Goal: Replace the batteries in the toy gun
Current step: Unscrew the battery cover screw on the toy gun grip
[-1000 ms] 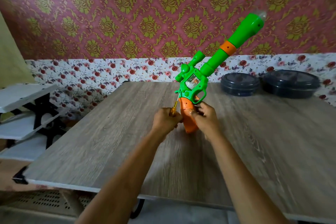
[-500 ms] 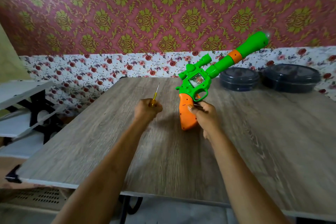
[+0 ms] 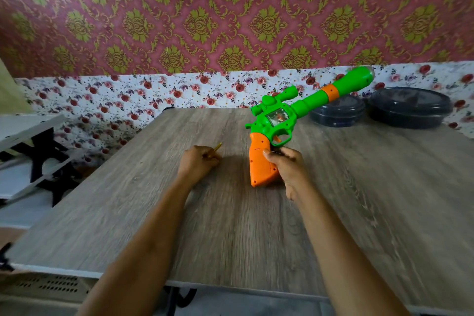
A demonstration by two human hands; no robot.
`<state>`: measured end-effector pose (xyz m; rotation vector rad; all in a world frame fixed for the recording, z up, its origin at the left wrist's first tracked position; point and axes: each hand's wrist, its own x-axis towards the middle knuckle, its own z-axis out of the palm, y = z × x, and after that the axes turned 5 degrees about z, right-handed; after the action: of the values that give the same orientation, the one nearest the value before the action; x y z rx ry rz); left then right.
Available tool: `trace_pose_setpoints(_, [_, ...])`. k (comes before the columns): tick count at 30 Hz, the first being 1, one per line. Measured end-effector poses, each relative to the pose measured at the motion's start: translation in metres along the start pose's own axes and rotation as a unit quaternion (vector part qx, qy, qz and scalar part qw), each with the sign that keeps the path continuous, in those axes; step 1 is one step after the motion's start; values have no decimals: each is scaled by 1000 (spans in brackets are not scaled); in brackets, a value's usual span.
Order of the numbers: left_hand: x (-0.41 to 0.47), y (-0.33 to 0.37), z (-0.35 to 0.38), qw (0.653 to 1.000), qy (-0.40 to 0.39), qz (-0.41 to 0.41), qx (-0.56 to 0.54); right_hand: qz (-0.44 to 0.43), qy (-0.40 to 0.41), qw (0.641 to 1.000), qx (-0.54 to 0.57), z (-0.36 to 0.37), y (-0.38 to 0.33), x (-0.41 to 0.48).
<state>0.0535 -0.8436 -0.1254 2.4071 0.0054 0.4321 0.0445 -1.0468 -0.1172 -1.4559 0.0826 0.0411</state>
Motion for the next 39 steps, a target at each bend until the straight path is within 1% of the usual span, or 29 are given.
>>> trace_pose_setpoints(1, [-1, -1, -1, 998, 16, -15, -58, 0, 0, 1000, 3, 0, 0, -1])
trace_pose_setpoints(3, [-3, -2, -6, 980, 53, -69, -180, 1, -3, 1000, 3, -1, 0, -1])
trace_pose_setpoints(5, [-7, 0, -12, 967, 64, -98, -227, 3, -5, 1000, 2, -1, 2, -2])
trace_pose_setpoints(8, [-15, 16, -14, 970, 43, -79, -225, -4, -8, 1000, 9, -1, 2, -3])
trace_pose_setpoints(10, [-22, 33, -8, 973, -6, -51, -223, -7, -6, 1000, 13, -1, 3, -3])
trace_pose_setpoints(13, [-31, 53, 6, 970, -105, 0, -221, -2, 2, 1000, 21, -1, 4, -2])
trace_pose_setpoints(15, [-35, 58, 13, 966, -138, 15, -220, 6, 0, 999, 42, 1, 4, -1])
trace_pose_setpoints(18, [-36, 57, 18, 964, -136, 1, -228, 31, -24, 997, 64, 0, 5, 0])
trace_pose_setpoints(21, [-35, 54, 19, 962, -129, -30, -238, 53, -61, 996, 36, -2, 6, 3])
trace_pose_setpoints(24, [-33, 53, 16, 961, -127, -40, -241, 87, -97, 991, 44, -7, 8, 10])
trace_pose_setpoints(27, [-32, 52, 14, 962, -136, -24, -237, 80, -115, 989, 37, -10, 9, 12])
trace_pose_setpoints(31, [-31, 51, 12, 962, -138, -12, -235, 31, -87, 996, 0, -8, 9, 9])
trace_pose_setpoints(34, [-30, 51, 11, 962, -119, -21, -246, 10, -62, 998, 1, -8, 12, 12])
trace_pose_setpoints(36, [-30, 52, 10, 960, -111, -27, -257, 14, -69, 998, 8, -9, 11, 12])
trace_pose_setpoints(39, [-30, 53, 7, 957, -105, -45, -267, 24, -102, 994, 31, -9, 7, 10])
